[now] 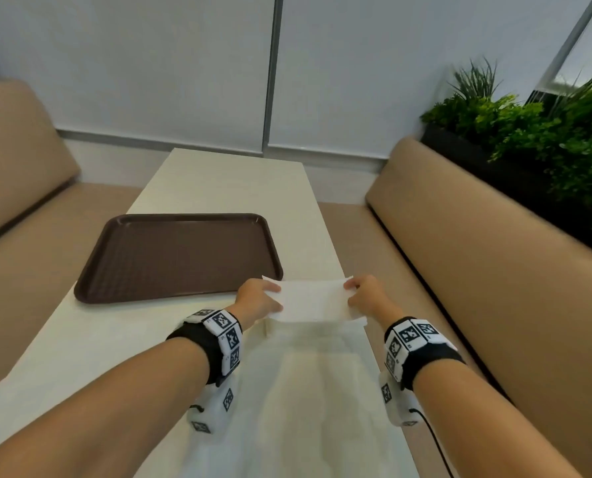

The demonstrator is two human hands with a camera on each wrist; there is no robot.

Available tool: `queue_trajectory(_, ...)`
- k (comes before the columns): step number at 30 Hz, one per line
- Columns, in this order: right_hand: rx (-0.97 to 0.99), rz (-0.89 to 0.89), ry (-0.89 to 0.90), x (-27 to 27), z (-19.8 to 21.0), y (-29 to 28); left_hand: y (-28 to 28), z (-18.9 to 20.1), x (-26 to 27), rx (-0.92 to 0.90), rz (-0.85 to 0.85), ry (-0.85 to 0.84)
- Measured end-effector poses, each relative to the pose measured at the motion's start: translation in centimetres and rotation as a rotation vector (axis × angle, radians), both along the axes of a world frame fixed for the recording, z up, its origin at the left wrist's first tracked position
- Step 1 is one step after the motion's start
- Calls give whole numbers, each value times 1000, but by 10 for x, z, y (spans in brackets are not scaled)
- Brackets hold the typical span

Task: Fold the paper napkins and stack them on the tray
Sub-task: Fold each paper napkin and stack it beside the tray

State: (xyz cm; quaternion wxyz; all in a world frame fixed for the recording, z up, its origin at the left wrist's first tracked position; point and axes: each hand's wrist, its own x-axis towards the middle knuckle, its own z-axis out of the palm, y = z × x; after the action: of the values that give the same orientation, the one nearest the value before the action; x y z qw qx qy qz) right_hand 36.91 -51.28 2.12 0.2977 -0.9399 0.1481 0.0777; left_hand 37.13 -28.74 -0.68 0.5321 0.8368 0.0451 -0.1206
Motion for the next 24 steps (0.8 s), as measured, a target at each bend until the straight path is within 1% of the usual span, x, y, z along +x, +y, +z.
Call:
queue_trajectory(2,-93,32,21,9,-12,-3,-6,-10,8,102,-35,-10)
queue_trajectory(5,-237,103,34,14,-22,-1,-13,-21,13,194,-67,-34)
queue_trajectory(8,-316,145,10,14,-32,1,-19,-29,12,267,-89,-37)
queue_trajectory(10,-366,171,29,9,-41,4,-21,-32,9,315,-118,-32)
queue_trajectory(13,-488,143,142,-4,-41,9,-19,-30,-1,445,-179,-38)
queue_trajectory(14,-506,125,186,-10,-35,12,-16,-25,-4,448,-181,-46)
queue_trajectory(16,-484,121,188,-25,-19,19,-3,-10,-14,394,-169,-79)
queue_trajectory(18,-425,183,100,-48,-4,31,18,9,-29,277,-135,-132)
queue_trajectory(20,-352,312,45,-81,10,49,45,30,-55,161,-113,-183)
queue_trajectory(21,-309,392,50,-100,14,58,60,39,-72,109,-109,-185)
queue_trajectory(23,-215,545,111,-140,18,77,90,53,-109,40,-123,-172)
queue_trajectory(24,-200,618,163,-159,17,86,106,57,-127,21,-125,-163)
